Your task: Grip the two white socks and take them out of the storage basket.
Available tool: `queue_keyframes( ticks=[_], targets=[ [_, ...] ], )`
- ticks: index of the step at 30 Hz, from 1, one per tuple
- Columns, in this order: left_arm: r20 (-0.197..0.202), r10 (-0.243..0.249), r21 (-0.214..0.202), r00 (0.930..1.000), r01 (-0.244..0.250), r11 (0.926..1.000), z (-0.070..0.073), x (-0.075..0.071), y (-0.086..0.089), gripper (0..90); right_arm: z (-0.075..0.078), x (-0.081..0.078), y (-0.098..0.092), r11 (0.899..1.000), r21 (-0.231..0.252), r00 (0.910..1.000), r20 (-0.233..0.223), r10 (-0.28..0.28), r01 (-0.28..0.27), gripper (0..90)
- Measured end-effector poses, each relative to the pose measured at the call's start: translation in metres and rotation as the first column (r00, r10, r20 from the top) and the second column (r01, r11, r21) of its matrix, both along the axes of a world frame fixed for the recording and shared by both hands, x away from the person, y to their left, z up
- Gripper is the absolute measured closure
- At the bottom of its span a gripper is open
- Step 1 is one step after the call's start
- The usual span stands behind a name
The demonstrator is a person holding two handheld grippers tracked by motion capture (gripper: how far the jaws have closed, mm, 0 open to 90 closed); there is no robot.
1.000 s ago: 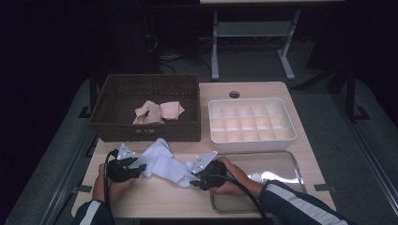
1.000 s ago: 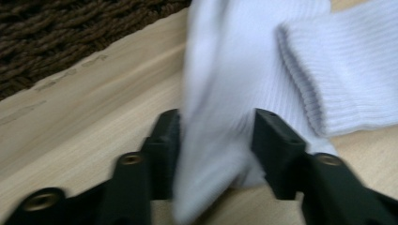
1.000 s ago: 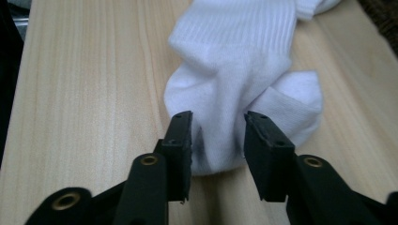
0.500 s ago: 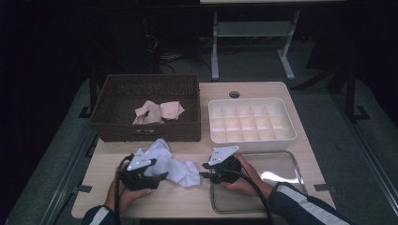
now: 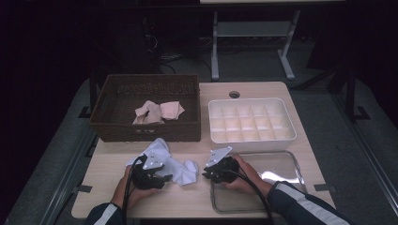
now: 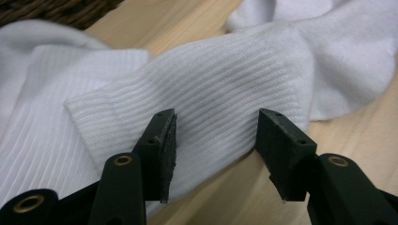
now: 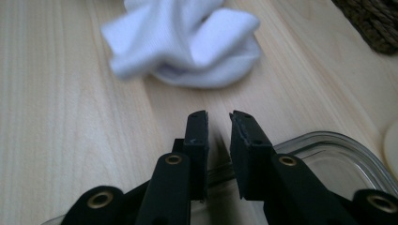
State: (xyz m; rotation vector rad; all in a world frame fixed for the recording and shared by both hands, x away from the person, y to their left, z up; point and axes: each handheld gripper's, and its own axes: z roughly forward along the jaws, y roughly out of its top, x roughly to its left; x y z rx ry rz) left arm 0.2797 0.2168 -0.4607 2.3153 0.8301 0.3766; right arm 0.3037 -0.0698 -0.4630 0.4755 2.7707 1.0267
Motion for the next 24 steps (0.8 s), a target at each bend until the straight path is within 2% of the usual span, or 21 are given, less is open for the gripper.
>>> queue_keyframes(
  ticks=[2, 8, 10, 13, 15, 16, 17, 18, 19, 20, 22, 23, 24],
  targets=[
    [-0.003, 0.013, -0.008, 0.9999, -0.013, 0.9999, 0.0, 0.001, 0.002, 48.2, 0.0, 0.001, -0.002, 1.0, -0.004, 1.0, 0.005, -0.002, 0.002, 75.9],
    [0.001, 0.035, 0.006, 0.9994, -0.035, 0.9994, 0.001, 0.004, 0.011, 48.5, 0.002, 0.006, -0.017, 0.998, -0.025, 0.998, -0.035, -0.053, 0.052, 74.9],
    [0.005, 0.031, 0.007, 0.9995, -0.032, 0.9995, 0.001, 0.003, 0.012, 46.0, 0.002, 0.008, -0.021, 0.998, -0.024, 0.997, -0.046, -0.062, 0.061, 73.5],
    [0.035, 0.01, -0.043, 0.9993, -0.009, 0.9991, 0.011, -0.002, 0.013, 40.4, 0.003, 0.008, -0.027, 0.997, -0.022, 0.9956, -0.061, -0.072, 0.07, 73.5],
    [0.048, -0.028, -0.09, 0.9984, 0.032, 0.9954, 0.018, -0.007, 0.01, 37.7, 0.003, 0.008, -0.029, 0.997, -0.033, 0.9959, -0.056, -0.071, 0.069, 71.8],
    [0.06, -0.04, -0.098, 0.9974, 0.046, 0.9941, 0.02, -0.009, 0.008, 37.4, 0.003, 0.009, -0.03, 0.997, -0.038, 0.9965, -0.047, -0.068, 0.066, 70.5],
    [0.063, -0.073, -0.112, 0.9953, 0.08, 0.9905, 0.023, -0.013, 0.004, 36.6, 0.003, 0.008, -0.03, 0.996, -0.036, 0.995, -0.06, -0.079, 0.077, 69.1],
    [0.064, -0.101, -0.116, 0.9928, 0.108, 0.9873, 0.024, -0.015, 0.001, 35.5, 0.003, 0.009, -0.03, 0.996, -0.037, 0.9953, -0.052, -0.081, 0.079, 67.9],
    [0.07, -0.141, -0.12, 0.9875, 0.149, 0.9815, 0.025, -0.019, -0.007, 35.4, 0.003, 0.009, -0.029, 0.997, -0.034, 0.9958, -0.048, -0.078, 0.076, 66.3],
    [0.067, -0.15, -0.125, 0.9864, 0.157, 0.9796, 0.024, -0.021, -0.012, 35.2, 0.003, 0.008, -0.028, 0.997, -0.025, 0.9964, -0.046, -0.071, 0.07, 64.9],
    [0.057, -0.187, -0.089, 0.9807, 0.192, 0.9774, 0.021, -0.023, -0.022, 34.5, 0.004, 0.007, -0.026, 0.998, -0.024, 0.9973, -0.037, -0.064, 0.063, 63.7],
    [0.057, -0.187, -0.089, 0.9807, 0.192, 0.9774, 0.021, -0.023, -0.022, 34.5, 0.004, 0.007, -0.026, 0.998, -0.024, 0.9973, -0.037, -0.064, 0.063, 63.7],
    [0.034, -0.213, -0.064, 0.9765, 0.215, 0.9746, 0.015, -0.023, -0.033, 34.4, 0.005, 0.006, -0.025, 0.998, -0.013, 0.9977, -0.037, -0.057, 0.057, 62.0]
  ],
)
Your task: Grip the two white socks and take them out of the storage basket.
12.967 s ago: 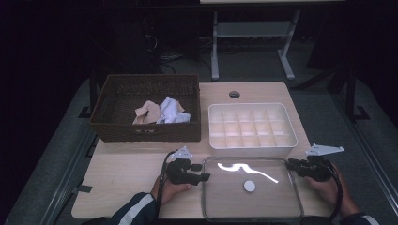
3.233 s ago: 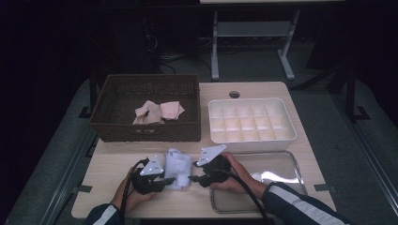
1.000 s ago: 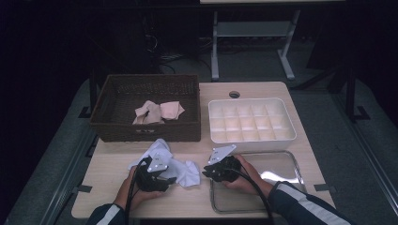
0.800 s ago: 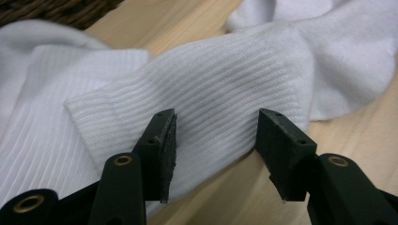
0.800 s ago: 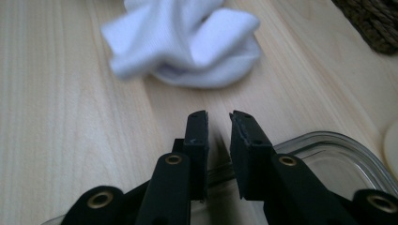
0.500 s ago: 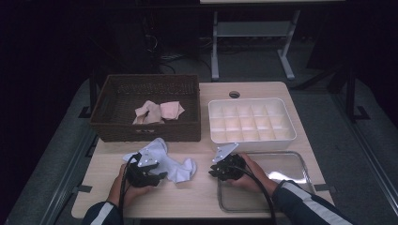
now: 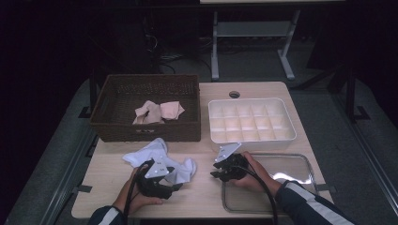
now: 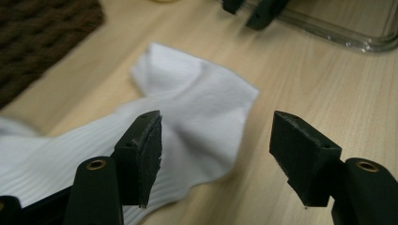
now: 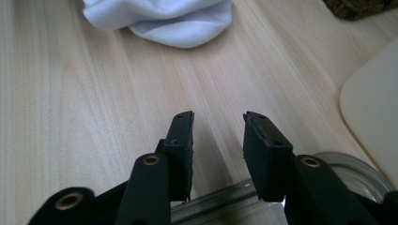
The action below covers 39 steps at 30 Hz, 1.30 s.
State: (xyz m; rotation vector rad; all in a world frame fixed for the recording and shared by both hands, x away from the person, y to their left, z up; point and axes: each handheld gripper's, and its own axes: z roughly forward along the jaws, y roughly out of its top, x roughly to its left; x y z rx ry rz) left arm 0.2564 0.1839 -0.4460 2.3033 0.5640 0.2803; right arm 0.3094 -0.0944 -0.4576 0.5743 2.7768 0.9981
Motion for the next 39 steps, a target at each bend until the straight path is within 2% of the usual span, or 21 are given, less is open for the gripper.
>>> queue_keyframes(
  ticks=[1, 4, 7, 9, 10, 11, 12, 13, 14, 16, 17, 20, 23, 24, 26, 27, 28, 32, 35, 39],
  targets=[
    [-0.001, -0.002, 0.013, 1.0, 0.002, 0.9999, -0.002, 0.001, -0.003, 34.4, 0.0, 0.0, 0.0, 1.0, -0.001, 1.0, 0.008, 0.004, -0.004, 61.6],
    [0.0, 0.034, 0.086, 0.9994, -0.034, 0.9957, -0.012, 0.007, -0.008, 39.4, 0.0, 0.0, 0.0, 1.0, 0.007, 1.0, 0.003, 0.006, -0.006, 60.8],
    [-0.012, 0.048, 0.079, 0.9988, -0.047, 0.9957, -0.014, 0.009, -0.006, 52.4, 0.0, 0.001, 0.001, 1.0, 0.008, 0.9995, 0.018, 0.025, -0.025, 60.8],
    [-0.008, 0.046, 0.085, 0.9989, -0.045, 0.9953, -0.012, 0.01, -0.004, 64.3, 0.002, -0.001, 0.002, 1.0, 0.025, 0.9999, 0.001, 0.017, -0.017, 60.1],
    [-0.004, 0.043, 0.086, 0.999, -0.043, 0.9954, -0.012, 0.01, -0.003, 72.9, 0.002, -0.002, 0.003, 0.999, 0.033, 0.9996, 0.006, 0.026, -0.026, 58.9],
    [0.011, 0.039, 0.088, 0.9992, -0.04, 0.9953, -0.01, 0.009, -0.003, 77.3, 0.002, -0.002, 0.004, 0.999, 0.037, 0.9995, 0.002, 0.031, -0.031, 57.5],
    [0.016, 0.034, 0.082, 0.9993, -0.036, 0.996, -0.008, 0.008, -0.002, 81.6, 0.002, -0.001, 0.004, 0.998, 0.036, 0.9979, 0.032, 0.057, -0.058, 56.7],
    [0.022, 0.024, 0.071, 0.9995, -0.026, 0.9971, -0.005, 0.008, -0.002, 83.9, 0.002, -0.002, 0.005, 0.997, 0.04, 0.9975, 0.033, 0.063, -0.064, 56.7],
    [0.029, 0.014, 0.058, 0.9995, -0.015, 0.9982, -0.002, 0.007, -0.002, 85.0, 0.003, -0.005, 0.006, 0.997, 0.052, 0.9982, 0.023, 0.055, -0.056, 56.1],
    [0.026, -0.009, 0.026, 0.9996, 0.008, 0.9996, 0.004, 0.005, -0.002, 85.8, 0.006, -0.008, 0.008, 0.994, 0.073, 0.9964, 0.044, 0.072, -0.075, 55.7],
    [0.036, -0.021, 0.014, 0.9991, 0.021, 0.9997, 0.007, 0.004, -0.002, 86.1, 0.008, -0.009, 0.008, 0.993, 0.077, 0.9948, 0.057, 0.085, -0.089, 55.6],
    [0.03, -0.035, -0.026, 0.999, 0.035, 0.9991, 0.014, 0.003, -0.005, 86.1, 0.013, -0.013, 0.011, 0.984, 0.117, 0.987, 0.103, 0.124, -0.135, 55.4],
    [0.031, -0.044, -0.04, 0.9986, 0.045, 0.9982, 0.018, 0.004, -0.01, 84.9, 0.019, -0.022, 0.016, 0.976, 0.145, 0.9834, 0.109, 0.145, -0.16, 54.5],
    [0.028, -0.039, -0.046, 0.9989, 0.04, 0.9982, 0.02, 0.005, -0.012, 84.7, 0.019, -0.024, 0.018, 0.973, 0.141, 0.9783, 0.122, 0.168, -0.184, 53.9],
    [0.024, -0.031, -0.05, 0.9992, 0.032, 0.9982, 0.02, 0.008, -0.014, 83.7, 0.017, -0.026, 0.022, 0.973, 0.118, 0.9749, 0.122, 0.186, -0.2, 53.6],
    [0.024, -0.028, -0.047, 0.9993, 0.029, 0.9985, 0.019, 0.01, -0.015, 83.7, 0.016, -0.027, 0.024, 0.974, 0.109, 0.9766, 0.11, 0.185, -0.197, 53.6],
    [0.016, -0.026, -0.049, 0.9995, 0.027, 0.9984, 0.018, 0.012, -0.015, 83.7, 0.012, -0.025, 0.025, 0.971, 0.092, 0.9697, 0.129, 0.208, -0.22, 53.7],
    [-0.004, -0.02, -0.049, 0.9998, 0.02, 0.9986, 0.013, 0.018, -0.015, 82.8, 0.003, -0.021, 0.032, 0.973, 0.07, 0.973, 0.09, 0.213, -0.219, 54.2],
    [-0.013, -0.012, -0.065, 0.9998, 0.012, 0.9978, 0.014, 0.02, -0.013, 82.5, -0.003, -0.016, 0.038, 0.971, 0.059, 0.9704, 0.08, 0.228, -0.233, 55.3],
    [-0.016, -0.011, -0.072, 0.9998, 0.01, 0.9974, 0.013, 0.021, -0.01, 82.1, -0.008, -0.015, 0.044, 0.976, 0.028, 0.9735, 0.08, 0.214, -0.217, 62.7]
  ],
)
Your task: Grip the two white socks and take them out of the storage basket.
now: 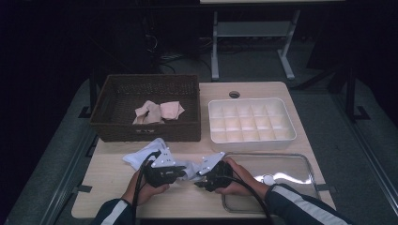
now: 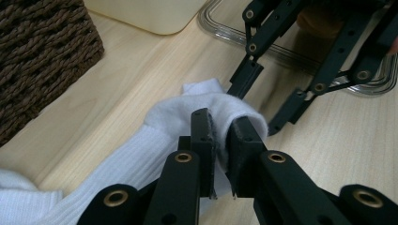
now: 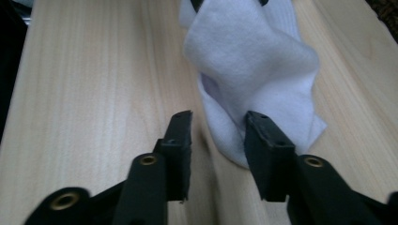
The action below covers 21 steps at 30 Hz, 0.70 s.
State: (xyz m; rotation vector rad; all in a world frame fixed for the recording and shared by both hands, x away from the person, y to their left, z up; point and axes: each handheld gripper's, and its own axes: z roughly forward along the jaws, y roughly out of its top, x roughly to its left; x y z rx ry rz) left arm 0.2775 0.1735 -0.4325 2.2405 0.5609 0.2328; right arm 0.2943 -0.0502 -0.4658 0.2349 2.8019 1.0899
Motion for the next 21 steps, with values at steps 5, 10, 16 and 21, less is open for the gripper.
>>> queue_keyframes(
  ticks=[5, 10, 16, 21],
  targets=[
    [0.014, 0.021, 0.001, 0.9997, -0.021, 0.9998, 0.001, 0.001, 0.003, 80.3, 0.001, 0.001, -0.001, 1.0, -0.004, 0.9998, 0.009, -0.018, 0.018, 82.7],
    [0.026, 0.06, 0.007, 0.9979, -0.06, 0.9982, 0.002, 0.007, 0.014, 77.7, 0.015, -0.002, -0.013, 0.999, 0.03, 0.9995, 0.006, 0.03, -0.03, 86.2],
    [0.016, 0.116, 0.011, 0.9932, -0.116, 0.9932, -0.002, 0.018, 0.027, 75.0, 0.039, -0.003, -0.037, 0.986, 0.164, 0.9992, -0.037, 0.017, -0.011, 86.9],
    [0.01, 0.13, -0.003, 0.9915, -0.13, 0.9916, -0.002, 0.022, 0.032, 74.8, 0.05, -0.001, -0.046, 0.974, 0.223, 0.9987, -0.045, -0.022, 0.032, 86.8]
  ],
)
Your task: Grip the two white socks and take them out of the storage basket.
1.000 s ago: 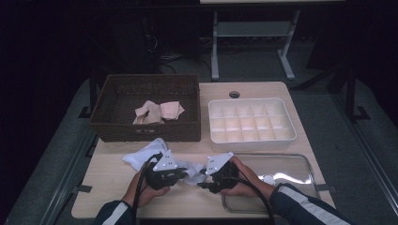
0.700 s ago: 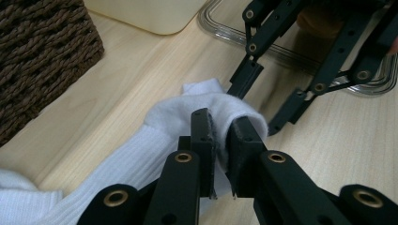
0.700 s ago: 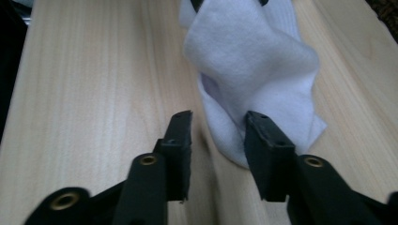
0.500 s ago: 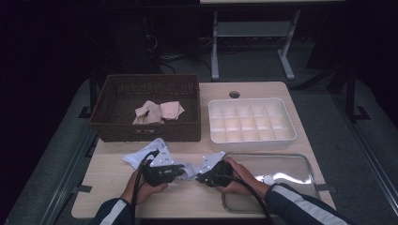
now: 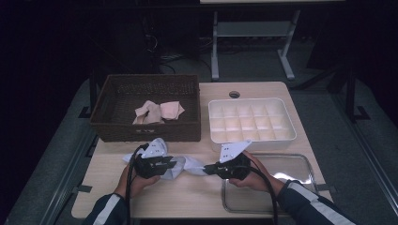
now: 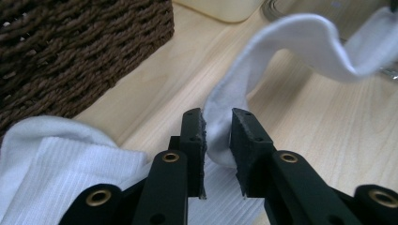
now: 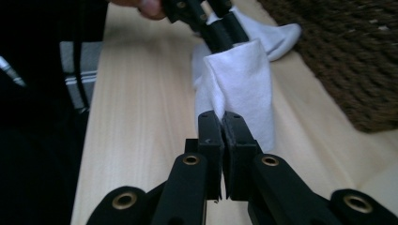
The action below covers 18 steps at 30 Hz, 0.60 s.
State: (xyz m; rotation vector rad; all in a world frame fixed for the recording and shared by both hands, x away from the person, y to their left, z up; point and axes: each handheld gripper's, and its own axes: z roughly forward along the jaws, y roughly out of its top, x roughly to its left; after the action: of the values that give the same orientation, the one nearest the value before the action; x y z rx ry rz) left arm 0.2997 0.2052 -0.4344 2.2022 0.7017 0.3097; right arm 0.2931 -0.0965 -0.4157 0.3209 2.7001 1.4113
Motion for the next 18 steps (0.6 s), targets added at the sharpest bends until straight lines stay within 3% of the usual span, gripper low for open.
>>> queue_keyframes(
  ticks=[2, 4, 7, 9, 13, 17, 18],
  targets=[
    [0.004, -0.014, -0.019, 0.9999, 0.014, 0.9997, 0.002, -0.002, 0.0, 77.6, 0.0, 0.001, -0.002, 1.0, 0.007, 0.9996, -0.002, -0.03, 0.03, 86.7],
    [0.012, -0.053, -0.046, 0.9985, 0.054, 0.9975, 0.007, -0.006, -0.002, 80.7, -0.003, 0.004, -0.001, 0.997, -0.024, 0.9975, 0.011, -0.069, 0.07, 86.1],
    [0.03, -0.128, -0.037, 0.9913, 0.129, 0.991, 0.012, -0.016, -0.009, 85.4, -0.009, 0.009, -0.002, 0.993, -0.069, 0.9949, 0.013, -0.1, 0.1, 85.0],
    [0.019, -0.17, -0.04, 0.9853, 0.171, 0.9845, 0.012, -0.022, -0.014, 86.9, -0.011, 0.011, -0.002, 0.986, -0.09, 0.9898, 0.004, -0.142, 0.142, 83.0],
    [-0.015, -0.235, 0.005, 0.9719, 0.235, 0.972, 0.004, -0.032, -0.023, 87.5, -0.014, 0.016, -0.005, 0.977, -0.109, 0.9822, -0.01, -0.188, 0.186, 80.8],
    [-0.042, -0.248, 0.036, 0.9677, 0.25, 0.9676, -0.003, -0.04, -0.027, 82.5, -0.015, 0.017, -0.006, 0.971, -0.12, 0.9777, -0.015, -0.209, 0.206, 77.6],
    [-0.042, -0.238, 0.046, 0.9704, 0.24, 0.9697, -0.003, -0.041, -0.027, 78.7, -0.015, 0.017, -0.006, 0.971, -0.118, 0.9775, -0.018, -0.21, 0.207, 76.1]
  ],
)
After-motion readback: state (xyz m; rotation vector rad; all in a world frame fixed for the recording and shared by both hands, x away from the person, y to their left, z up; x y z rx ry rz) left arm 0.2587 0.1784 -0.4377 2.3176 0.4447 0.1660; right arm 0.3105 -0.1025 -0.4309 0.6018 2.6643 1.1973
